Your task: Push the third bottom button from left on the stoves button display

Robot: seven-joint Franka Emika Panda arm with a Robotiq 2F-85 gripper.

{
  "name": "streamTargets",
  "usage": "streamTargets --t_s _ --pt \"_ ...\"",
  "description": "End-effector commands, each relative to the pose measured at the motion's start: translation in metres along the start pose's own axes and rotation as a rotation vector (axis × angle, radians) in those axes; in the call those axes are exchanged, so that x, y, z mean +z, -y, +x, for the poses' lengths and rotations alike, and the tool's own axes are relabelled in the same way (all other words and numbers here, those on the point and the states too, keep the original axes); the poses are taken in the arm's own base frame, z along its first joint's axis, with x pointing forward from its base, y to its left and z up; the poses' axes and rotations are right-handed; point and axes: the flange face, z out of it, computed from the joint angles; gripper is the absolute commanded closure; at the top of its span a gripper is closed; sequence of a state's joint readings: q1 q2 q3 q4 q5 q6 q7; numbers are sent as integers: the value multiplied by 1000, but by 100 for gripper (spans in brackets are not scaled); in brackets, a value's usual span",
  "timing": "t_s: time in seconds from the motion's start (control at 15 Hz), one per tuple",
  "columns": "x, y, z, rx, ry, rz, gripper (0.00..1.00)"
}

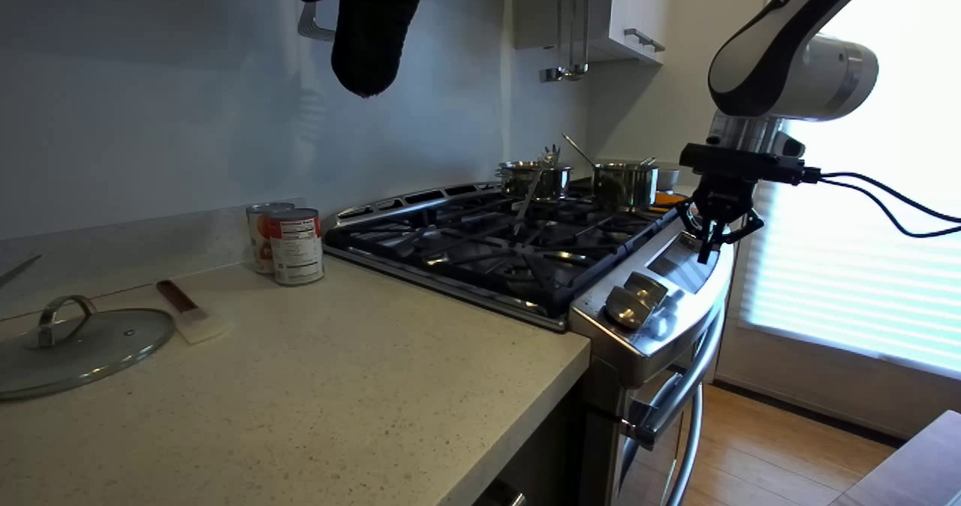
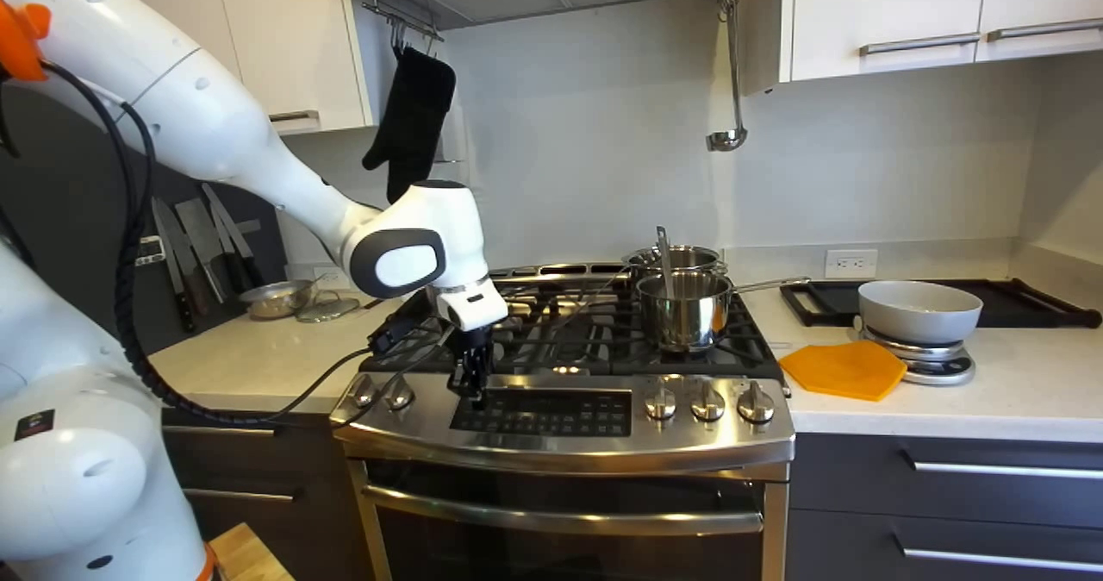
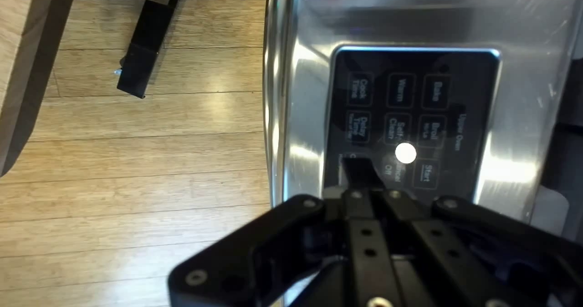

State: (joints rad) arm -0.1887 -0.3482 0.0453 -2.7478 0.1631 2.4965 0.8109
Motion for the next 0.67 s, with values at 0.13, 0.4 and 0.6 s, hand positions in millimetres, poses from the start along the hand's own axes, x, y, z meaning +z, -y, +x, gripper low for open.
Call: streamTargets --t_s 0.13,0.4,0.6 --pt "20 -3 6 42 4 -32 100" --pt "26 -2 10 54 -28 -32 100" --pt "28 -1 11 50 -41 -28 100"
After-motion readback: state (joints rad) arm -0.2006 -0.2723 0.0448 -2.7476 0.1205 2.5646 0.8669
